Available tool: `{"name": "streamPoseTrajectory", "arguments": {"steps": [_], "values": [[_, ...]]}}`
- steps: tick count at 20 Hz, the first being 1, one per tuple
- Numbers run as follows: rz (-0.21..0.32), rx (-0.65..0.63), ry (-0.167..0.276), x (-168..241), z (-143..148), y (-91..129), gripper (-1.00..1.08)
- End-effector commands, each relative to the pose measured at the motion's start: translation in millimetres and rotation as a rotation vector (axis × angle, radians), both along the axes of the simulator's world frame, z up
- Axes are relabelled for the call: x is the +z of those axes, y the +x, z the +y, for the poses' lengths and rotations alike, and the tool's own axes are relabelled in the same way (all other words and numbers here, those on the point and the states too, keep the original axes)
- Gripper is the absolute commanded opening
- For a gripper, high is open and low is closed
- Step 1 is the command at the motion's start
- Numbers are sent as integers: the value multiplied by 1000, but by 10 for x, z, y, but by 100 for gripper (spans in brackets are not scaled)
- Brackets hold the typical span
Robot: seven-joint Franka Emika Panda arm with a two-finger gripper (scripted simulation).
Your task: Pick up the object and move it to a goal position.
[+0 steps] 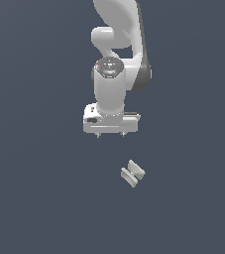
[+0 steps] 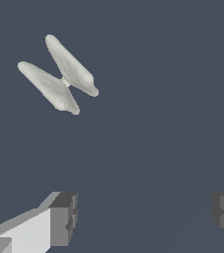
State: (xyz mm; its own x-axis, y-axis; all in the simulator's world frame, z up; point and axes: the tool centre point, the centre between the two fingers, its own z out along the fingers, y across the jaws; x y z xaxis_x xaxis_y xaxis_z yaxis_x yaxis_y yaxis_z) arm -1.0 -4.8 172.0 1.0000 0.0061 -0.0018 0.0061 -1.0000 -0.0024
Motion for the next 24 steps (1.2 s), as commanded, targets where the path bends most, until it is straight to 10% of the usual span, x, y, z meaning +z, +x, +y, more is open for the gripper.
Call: {"name": "streamPoseTrajectory", "arguments": {"steps": [1,24], "values": [[0,0,0,0,0,0,100],[-6,145,-9,-91,380,166,100]]}}
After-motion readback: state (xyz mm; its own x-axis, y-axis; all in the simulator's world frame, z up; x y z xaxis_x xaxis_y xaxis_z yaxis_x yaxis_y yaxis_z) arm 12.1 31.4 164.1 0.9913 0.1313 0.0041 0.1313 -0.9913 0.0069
